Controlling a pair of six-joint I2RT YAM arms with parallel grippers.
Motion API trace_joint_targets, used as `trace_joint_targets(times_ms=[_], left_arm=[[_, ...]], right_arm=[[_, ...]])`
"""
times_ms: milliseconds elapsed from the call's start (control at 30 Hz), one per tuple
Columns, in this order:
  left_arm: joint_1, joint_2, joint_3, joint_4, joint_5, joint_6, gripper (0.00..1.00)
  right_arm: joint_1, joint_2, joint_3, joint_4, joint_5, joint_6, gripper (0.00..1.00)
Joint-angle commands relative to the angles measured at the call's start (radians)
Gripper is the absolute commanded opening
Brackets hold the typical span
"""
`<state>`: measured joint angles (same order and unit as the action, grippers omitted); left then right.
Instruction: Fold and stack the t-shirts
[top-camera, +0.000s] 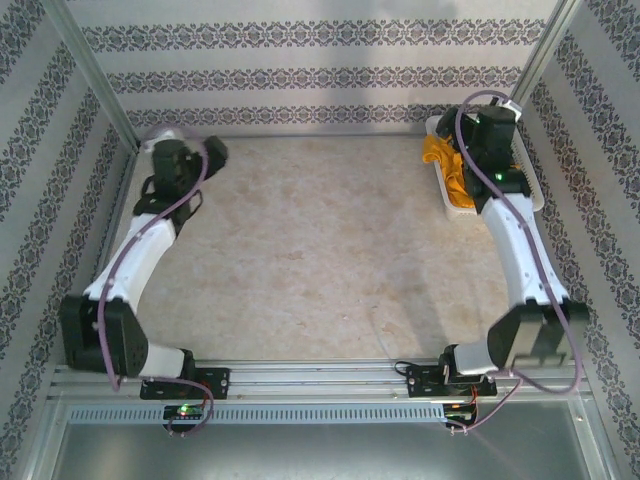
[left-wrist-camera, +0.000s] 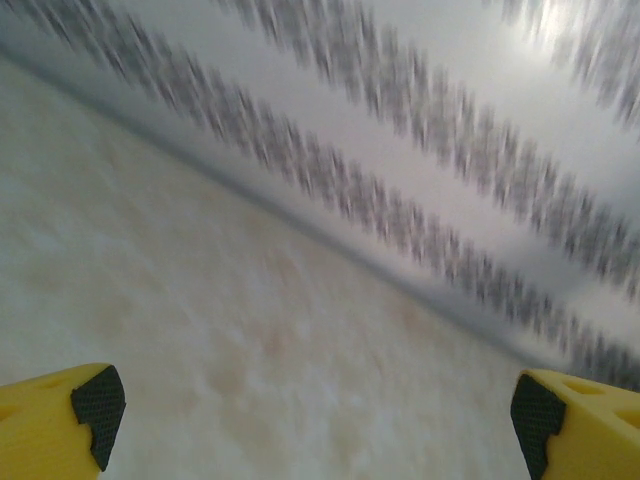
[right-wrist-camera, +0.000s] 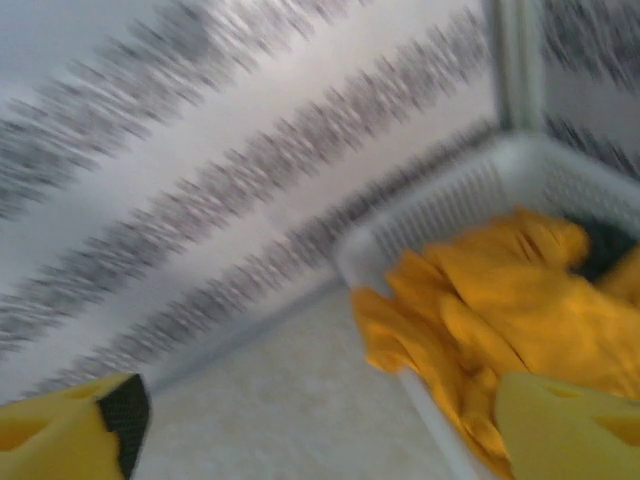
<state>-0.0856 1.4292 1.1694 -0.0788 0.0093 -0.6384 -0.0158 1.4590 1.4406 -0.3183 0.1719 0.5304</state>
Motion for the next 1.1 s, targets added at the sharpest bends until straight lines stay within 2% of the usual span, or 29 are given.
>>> trace_joint_targets(times_ms=[0,233,467,567,633,667,767,867,1067], left_arm=[[-0.121,0.042,0.080,-0.230,0.086,-0.020,0.99],[-0.304,0.103,0.115,-0.207,0.138,-0.015,0.86],[-0.350,0.094,0.083,-0.180,0.181,-0.056,0.76],[-0.353,0.068,0.069,-0.180,0.172,-0.064,0.72],[-0.354,0.052,0.063,-0.182,0.165,-0.065,0.70],[-0.353,0.045,0.062,-0.186,0.162,-0.063,0.69],[-0.353,0.024,0.067,-0.203,0.150,-0.053,0.65],[-0.353,0.005,0.064,-0.212,0.134,-0.051,0.62],[-0.352,-0.018,0.061,-0.225,0.103,-0.048,0.58]], right_arm=[[-0.062,0.128,0.077,-0.311,0.018,0.003,0.87],[-0.149,0.458,0.311,-0.485,-0.153,-0.094,0.82],[-0.180,0.634,0.396,-0.501,-0.192,-0.101,0.82],[-0.187,0.683,0.413,-0.490,-0.211,-0.078,0.77],[-0.203,0.707,0.412,-0.477,-0.236,-0.049,0.68],[-0.212,0.711,0.410,-0.469,-0.257,-0.040,0.59],[-0.228,0.676,0.381,-0.403,-0.284,-0.018,0.21],[-0.225,0.589,0.345,-0.336,-0.247,-0.024,0.00],[-0.195,0.357,0.343,-0.238,-0.208,-0.022,0.00]])
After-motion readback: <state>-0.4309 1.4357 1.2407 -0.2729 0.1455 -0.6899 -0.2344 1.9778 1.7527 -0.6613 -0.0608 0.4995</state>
